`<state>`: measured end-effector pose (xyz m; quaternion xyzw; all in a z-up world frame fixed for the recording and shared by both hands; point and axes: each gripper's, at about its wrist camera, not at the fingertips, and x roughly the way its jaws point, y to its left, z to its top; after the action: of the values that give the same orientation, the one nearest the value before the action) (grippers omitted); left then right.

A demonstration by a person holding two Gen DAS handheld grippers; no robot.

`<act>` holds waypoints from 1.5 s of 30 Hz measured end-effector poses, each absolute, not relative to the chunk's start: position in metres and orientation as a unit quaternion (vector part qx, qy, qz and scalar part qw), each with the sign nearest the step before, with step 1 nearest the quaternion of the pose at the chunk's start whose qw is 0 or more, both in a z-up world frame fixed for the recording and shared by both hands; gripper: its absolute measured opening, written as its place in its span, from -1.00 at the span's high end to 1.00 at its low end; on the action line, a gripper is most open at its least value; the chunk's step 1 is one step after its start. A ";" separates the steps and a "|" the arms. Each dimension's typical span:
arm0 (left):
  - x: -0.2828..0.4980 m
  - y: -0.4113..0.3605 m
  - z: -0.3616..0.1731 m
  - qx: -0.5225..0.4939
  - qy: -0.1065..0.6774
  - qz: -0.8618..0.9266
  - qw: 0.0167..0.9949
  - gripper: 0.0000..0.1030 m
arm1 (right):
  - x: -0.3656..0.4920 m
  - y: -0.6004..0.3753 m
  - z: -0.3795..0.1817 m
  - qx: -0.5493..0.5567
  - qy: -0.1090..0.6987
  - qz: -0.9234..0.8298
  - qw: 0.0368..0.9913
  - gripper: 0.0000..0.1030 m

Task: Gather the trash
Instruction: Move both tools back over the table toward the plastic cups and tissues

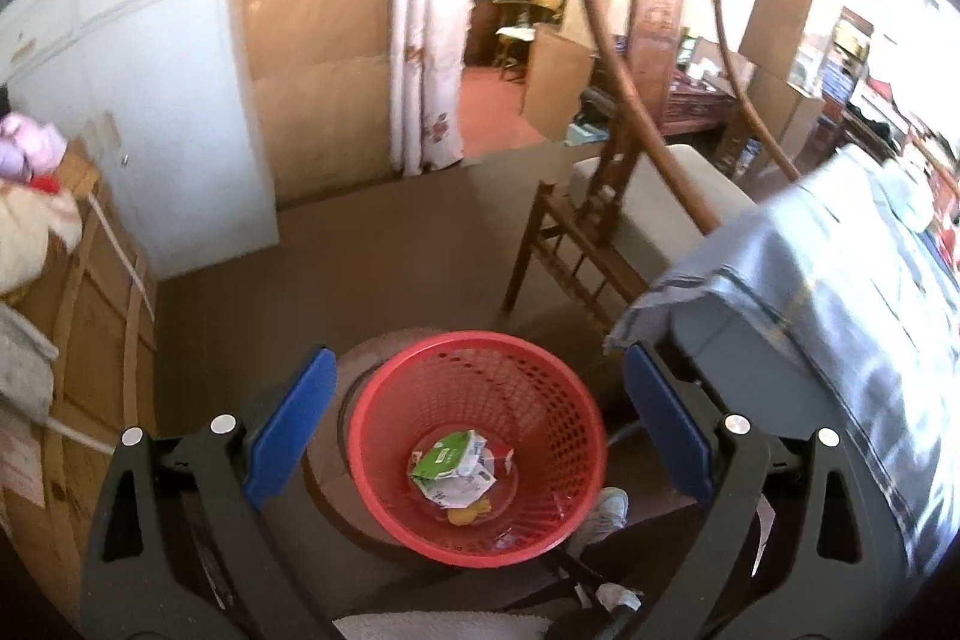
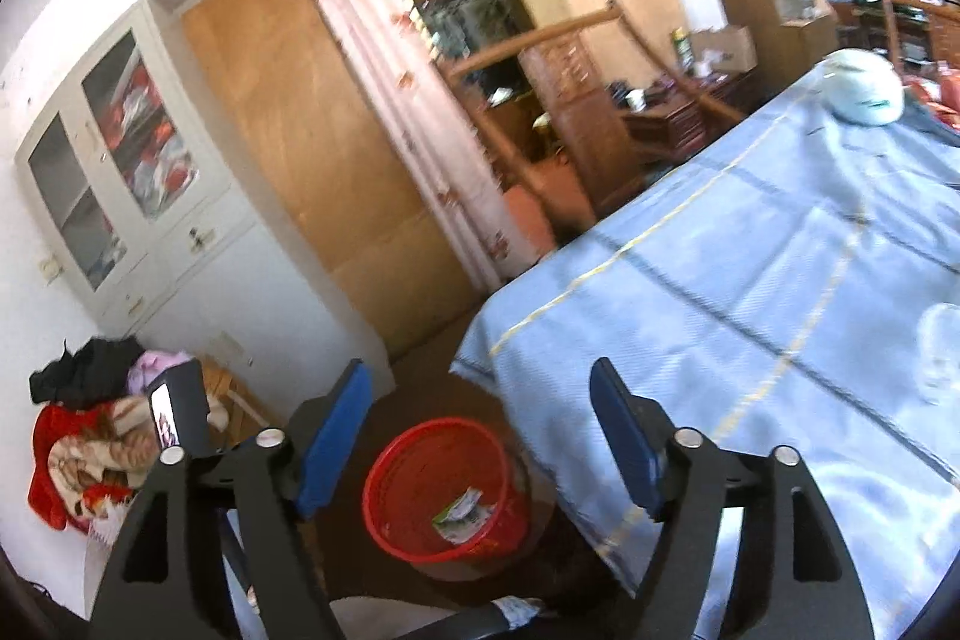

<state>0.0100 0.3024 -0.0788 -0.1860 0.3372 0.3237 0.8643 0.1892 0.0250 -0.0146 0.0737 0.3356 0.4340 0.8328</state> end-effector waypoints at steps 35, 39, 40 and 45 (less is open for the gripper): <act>0.171 0.049 -0.038 -0.024 0.376 -0.039 0.926 -0.87 | 0.178 -0.300 -0.033 0.184 0.228 0.037 0.955 -0.89; 0.193 0.020 -0.039 0.000 0.381 -0.064 0.922 -0.87 | 0.188 -0.295 -0.036 0.144 0.239 0.019 0.960 -0.89; 0.199 0.014 -0.041 0.005 0.384 -0.071 0.921 -0.87 | 0.191 -0.293 -0.037 0.132 0.241 0.014 0.962 -0.89; 0.222 -0.012 -0.045 0.021 0.396 -0.099 0.913 -0.87 | 0.200 -0.289 -0.039 0.111 0.254 0.008 0.961 -0.89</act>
<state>0.2221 -0.0122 -0.0446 0.0206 0.3955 -0.0994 0.9128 0.2002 -0.2894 -0.0390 0.1114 0.2538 0.0078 0.9608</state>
